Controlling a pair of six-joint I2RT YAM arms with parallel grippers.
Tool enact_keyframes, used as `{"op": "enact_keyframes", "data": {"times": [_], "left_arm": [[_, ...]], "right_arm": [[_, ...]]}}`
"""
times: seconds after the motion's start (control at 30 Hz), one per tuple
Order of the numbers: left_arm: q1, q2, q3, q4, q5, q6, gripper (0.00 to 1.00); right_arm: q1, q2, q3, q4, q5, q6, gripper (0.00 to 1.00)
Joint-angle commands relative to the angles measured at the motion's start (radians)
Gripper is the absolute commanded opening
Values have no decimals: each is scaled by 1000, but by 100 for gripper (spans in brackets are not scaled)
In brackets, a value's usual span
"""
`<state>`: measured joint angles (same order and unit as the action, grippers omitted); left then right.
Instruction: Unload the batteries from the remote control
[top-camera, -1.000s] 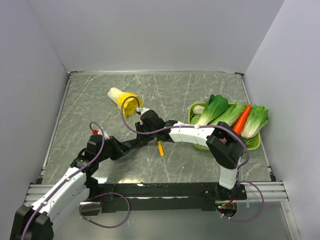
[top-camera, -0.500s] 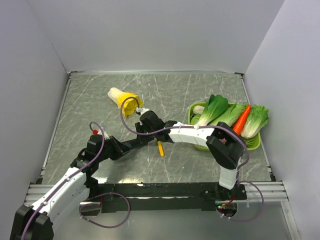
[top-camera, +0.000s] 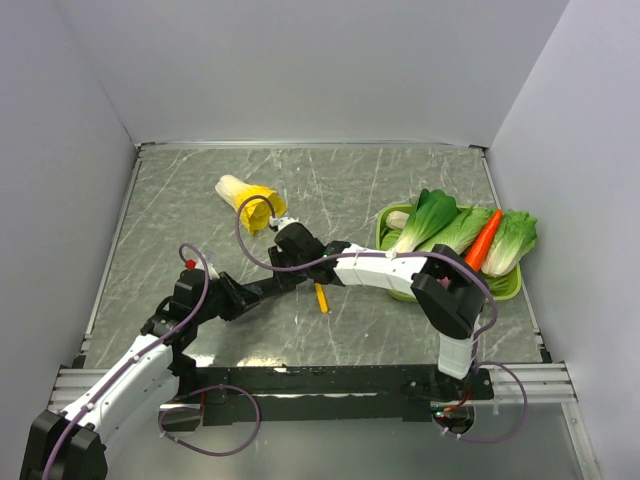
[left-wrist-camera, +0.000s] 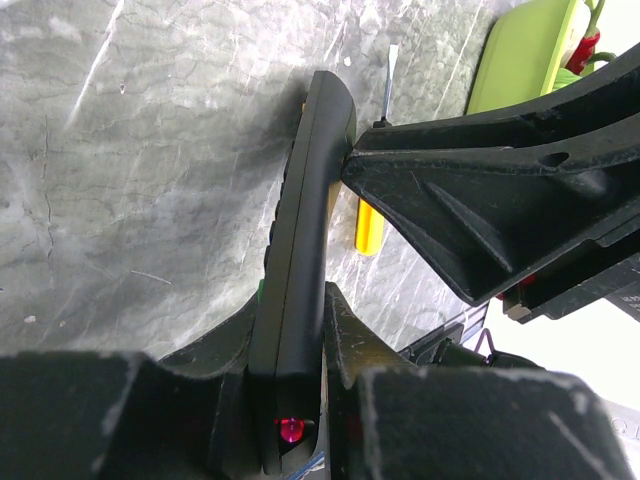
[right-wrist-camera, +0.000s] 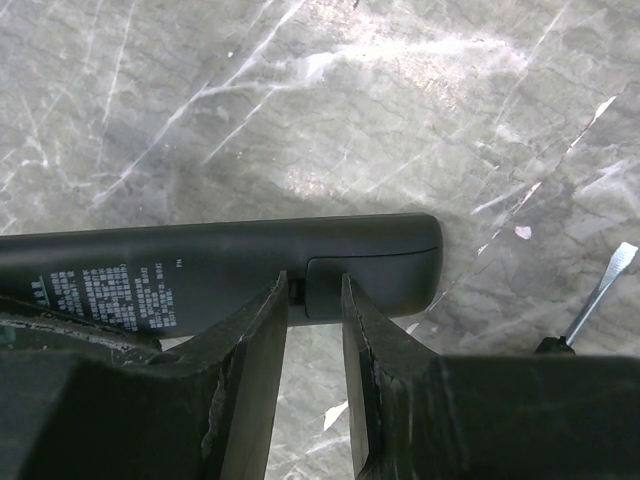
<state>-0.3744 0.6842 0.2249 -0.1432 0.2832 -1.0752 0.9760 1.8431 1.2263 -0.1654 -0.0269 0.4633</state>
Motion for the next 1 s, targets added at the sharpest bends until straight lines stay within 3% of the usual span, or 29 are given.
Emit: {"op": "enact_keyframes", "data": {"times": [0.0, 0.37, 0.63, 0.97], "left_arm": [[-6, 11, -1, -76, -9, 32, 1], [-6, 15, -1, -72, -1, 29, 1], [-6, 14, 1, -73, 1, 27, 1], [-4, -2, -2, -85, -10, 24, 1]], "right_arm": [[32, 50, 27, -59, -19, 11, 36], [49, 80, 30, -48, -16, 17, 35], [108, 117, 79, -161, 178, -6, 33], [156, 185, 131, -284, 310, 14, 28]]}}
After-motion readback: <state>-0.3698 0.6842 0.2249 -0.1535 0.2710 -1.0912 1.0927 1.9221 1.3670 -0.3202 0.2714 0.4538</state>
